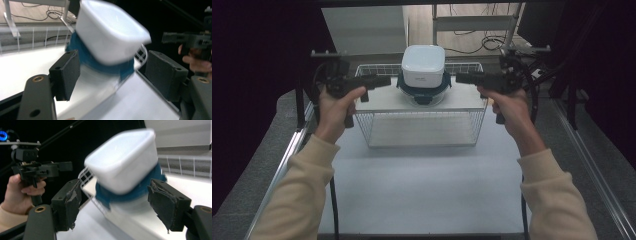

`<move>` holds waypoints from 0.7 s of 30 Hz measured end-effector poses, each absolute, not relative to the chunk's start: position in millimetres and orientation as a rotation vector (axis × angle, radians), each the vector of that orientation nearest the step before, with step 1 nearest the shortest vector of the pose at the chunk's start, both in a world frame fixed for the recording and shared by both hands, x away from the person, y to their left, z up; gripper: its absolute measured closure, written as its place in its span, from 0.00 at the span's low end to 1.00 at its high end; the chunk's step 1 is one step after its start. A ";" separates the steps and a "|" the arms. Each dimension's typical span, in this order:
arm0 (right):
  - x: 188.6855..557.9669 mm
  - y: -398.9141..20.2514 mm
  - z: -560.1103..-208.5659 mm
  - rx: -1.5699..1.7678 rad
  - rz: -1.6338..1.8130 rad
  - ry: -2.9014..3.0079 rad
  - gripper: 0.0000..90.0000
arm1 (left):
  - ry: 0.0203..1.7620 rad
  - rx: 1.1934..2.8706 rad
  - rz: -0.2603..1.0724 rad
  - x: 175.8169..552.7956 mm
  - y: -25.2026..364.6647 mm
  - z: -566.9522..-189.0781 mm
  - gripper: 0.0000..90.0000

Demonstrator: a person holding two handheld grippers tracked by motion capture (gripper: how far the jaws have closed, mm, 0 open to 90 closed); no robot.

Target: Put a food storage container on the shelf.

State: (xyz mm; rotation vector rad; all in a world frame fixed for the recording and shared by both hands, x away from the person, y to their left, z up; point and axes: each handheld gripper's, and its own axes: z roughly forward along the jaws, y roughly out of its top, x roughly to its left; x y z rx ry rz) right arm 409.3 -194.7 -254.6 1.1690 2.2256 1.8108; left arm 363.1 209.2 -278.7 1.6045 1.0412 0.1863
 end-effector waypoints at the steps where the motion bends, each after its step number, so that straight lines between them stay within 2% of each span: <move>1: 395.9 -202.9 -265.6 1.144 1.780 2.228 0.28 | 1.024 1.626 0.229 345.6 211.3 -288.8 0.29; 5: 374.0 -215.4 -283.6 1.101 1.722 2.227 0.28 | 1.014 1.641 0.259 323.2 215.1 -307.8 0.27; 10: 345.9 -227.9 -312.2 1.068 1.668 2.245 0.27 | 1.025 1.663 0.222 294.4 220.9 -350.9 0.27; 13: 327.4 -236.0 -345.2 1.085 1.593 2.275 0.26 | 1.046 1.709 0.223 282.2 221.2 -378.3 0.26; 14: 327.4 -236.0 -345.2 1.085 1.593 2.275 0.26 | 1.058 1.723 0.220 279.3 221.2 -386.7 0.26; 19: 314.3 -239.2 -388.4 1.117 1.475 2.331 0.26 | 1.105 1.784 0.188 269.6 221.2 -423.6 0.25; 21: 313.7 -238.8 -395.2 1.120 1.453 2.346 0.26 | 1.110 1.783 0.181 268.5 221.6 -427.7 0.25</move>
